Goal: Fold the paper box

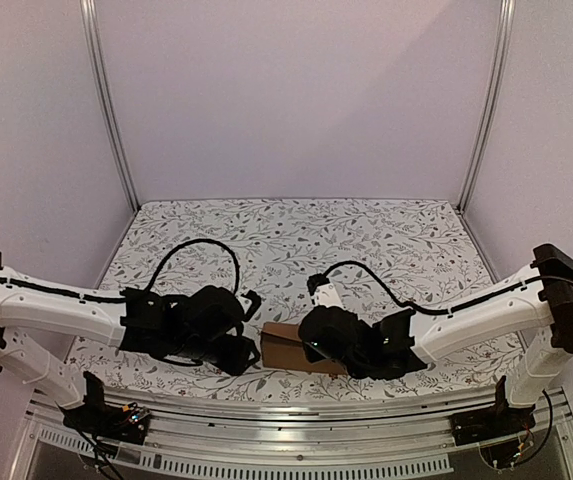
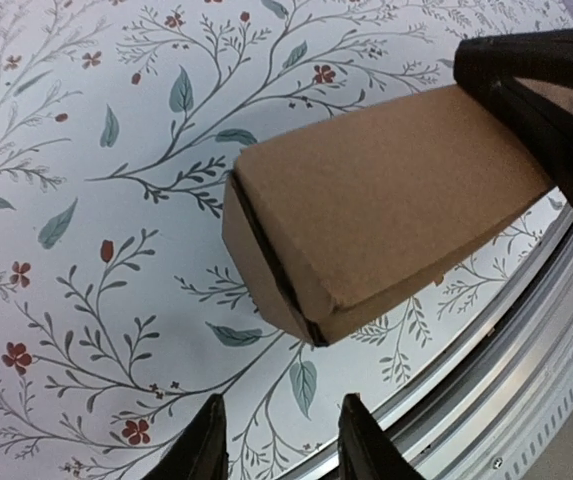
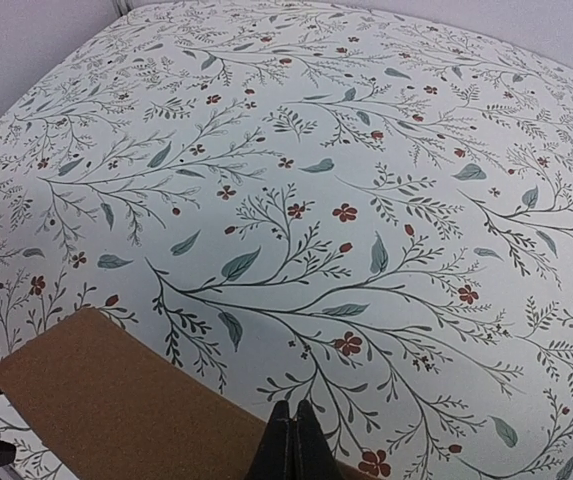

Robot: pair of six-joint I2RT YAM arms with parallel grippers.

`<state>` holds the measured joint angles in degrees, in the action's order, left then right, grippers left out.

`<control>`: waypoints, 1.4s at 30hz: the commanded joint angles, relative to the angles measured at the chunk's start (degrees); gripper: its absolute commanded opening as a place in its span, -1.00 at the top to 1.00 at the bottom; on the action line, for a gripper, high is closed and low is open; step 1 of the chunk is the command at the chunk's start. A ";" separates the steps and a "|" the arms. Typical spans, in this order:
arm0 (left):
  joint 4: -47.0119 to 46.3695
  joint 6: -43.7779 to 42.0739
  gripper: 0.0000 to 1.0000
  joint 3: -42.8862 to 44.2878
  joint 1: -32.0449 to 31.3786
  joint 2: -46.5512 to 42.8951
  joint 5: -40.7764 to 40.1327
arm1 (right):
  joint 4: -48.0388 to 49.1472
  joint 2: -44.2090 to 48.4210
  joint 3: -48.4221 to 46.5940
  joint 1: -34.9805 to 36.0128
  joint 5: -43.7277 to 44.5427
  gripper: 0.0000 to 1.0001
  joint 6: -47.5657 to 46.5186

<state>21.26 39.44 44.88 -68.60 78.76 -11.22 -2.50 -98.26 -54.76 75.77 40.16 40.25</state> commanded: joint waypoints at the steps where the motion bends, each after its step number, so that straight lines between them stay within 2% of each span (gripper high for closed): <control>1: -0.05 -2.70 0.28 -1.80 -1.10 -2.58 6.59 | -5.61 -3.77 3.11 0.34 -3.78 1.00 0.71; 5: -1.77 -4.15 0.29 -1.10 -1.02 -5.46 8.51 | -4.67 -3.83 3.96 0.33 -4.22 1.00 0.75; 7: -2.24 -5.22 0.51 0.33 -0.78 -6.59 8.95 | -4.10 -3.72 4.37 0.30 -4.62 1.00 0.64; 9: -1.97 -6.62 0.88 2.33 -0.04 -7.23 9.71 | -3.84 -3.55 4.64 0.31 -4.89 1.00 0.54; 10: -1.92 -7.39 1.00 3.18 0.55 -7.52 10.37 | -3.83 -3.53 4.66 0.34 -5.10 1.00 0.53; 16: -3.53 -10.58 1.00 7.35 6.29 -8.79 14.89 | -3.71 -3.52 4.40 0.31 -6.14 1.00 0.22; 23: -12.00 -12.42 1.00 6.91 13.20 -5.59 23.64 | -3.80 -3.17 4.16 0.32 -6.91 1.00 0.09; 30: -30.32 -11.02 1.00 -2.87 15.33 0.50 32.37 | -3.82 -2.91 4.23 0.31 -7.33 1.00 0.14; 35: -42.67 -7.19 1.00 -12.06 15.47 5.66 34.35 | -3.80 -3.11 4.01 0.29 -7.57 1.00 0.01; 42: -50.68 -4.30 1.00 -17.55 15.51 11.50 34.73 | -4.25 -3.27 2.98 0.33 -8.25 1.00 -0.76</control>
<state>-27.77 33.19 30.72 -53.49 86.28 22.74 1.15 -98.32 -53.41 75.70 38.94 39.97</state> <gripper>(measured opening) 0.003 0.002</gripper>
